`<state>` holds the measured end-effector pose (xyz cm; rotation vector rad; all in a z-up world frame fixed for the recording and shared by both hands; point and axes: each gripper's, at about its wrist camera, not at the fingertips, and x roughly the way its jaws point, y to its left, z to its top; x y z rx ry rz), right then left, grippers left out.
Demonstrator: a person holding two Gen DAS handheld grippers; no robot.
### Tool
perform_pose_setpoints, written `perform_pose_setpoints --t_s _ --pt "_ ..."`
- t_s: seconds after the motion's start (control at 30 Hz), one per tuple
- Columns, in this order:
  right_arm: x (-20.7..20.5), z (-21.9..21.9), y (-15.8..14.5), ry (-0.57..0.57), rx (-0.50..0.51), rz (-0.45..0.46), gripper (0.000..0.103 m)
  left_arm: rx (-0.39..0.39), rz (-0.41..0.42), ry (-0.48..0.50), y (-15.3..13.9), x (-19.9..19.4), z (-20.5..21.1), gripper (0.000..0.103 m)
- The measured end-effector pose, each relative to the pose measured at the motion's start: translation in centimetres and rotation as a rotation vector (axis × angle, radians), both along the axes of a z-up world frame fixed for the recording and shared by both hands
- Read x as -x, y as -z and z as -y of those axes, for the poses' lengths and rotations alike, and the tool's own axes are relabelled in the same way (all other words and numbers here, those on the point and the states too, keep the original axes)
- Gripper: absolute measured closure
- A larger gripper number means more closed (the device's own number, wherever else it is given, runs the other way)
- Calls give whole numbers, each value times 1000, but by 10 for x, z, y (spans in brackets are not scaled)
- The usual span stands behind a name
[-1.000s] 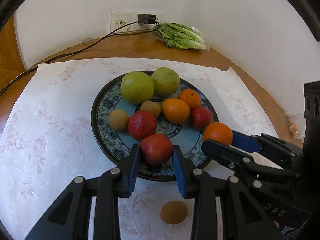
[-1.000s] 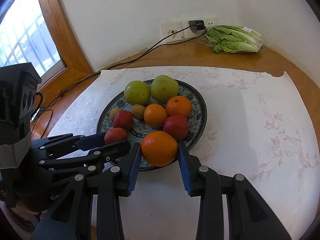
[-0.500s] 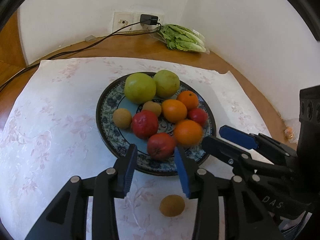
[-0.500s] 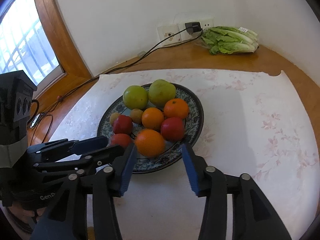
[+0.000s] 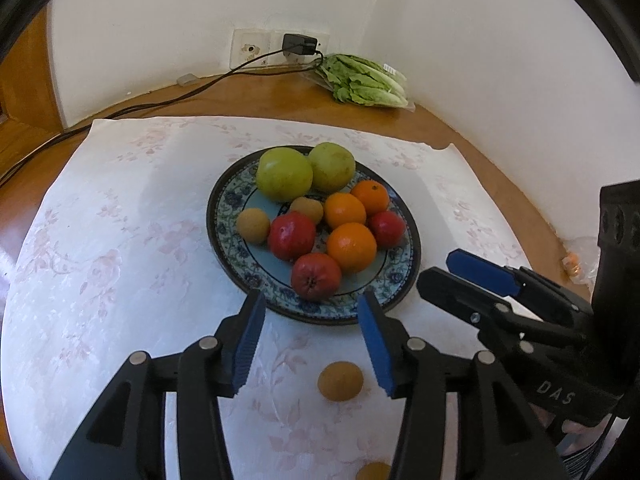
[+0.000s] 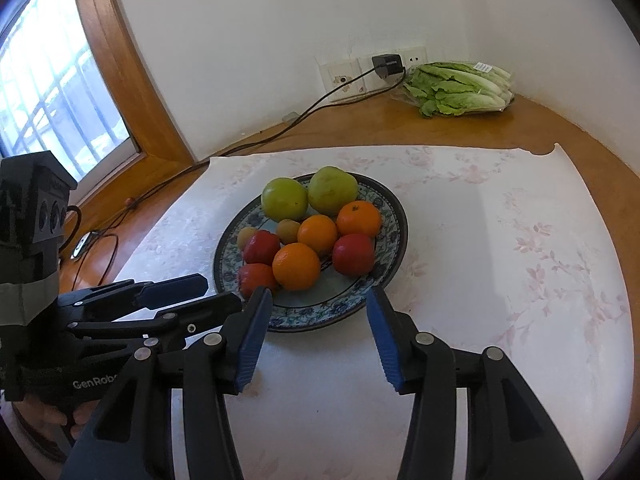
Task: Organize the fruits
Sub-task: 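Open both tools to release the apple and orange onto the plate, then close the left tool on the brown kiwi while the right tool moves toward the small yellow fruit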
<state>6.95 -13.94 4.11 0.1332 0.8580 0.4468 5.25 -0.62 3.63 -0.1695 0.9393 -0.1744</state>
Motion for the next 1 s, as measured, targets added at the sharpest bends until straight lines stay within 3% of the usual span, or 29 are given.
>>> perform_pose_setpoints --t_s 1.0 --pt "44 21 12 35 -17 -57 52 -37 -59 31 22 29 20 52"
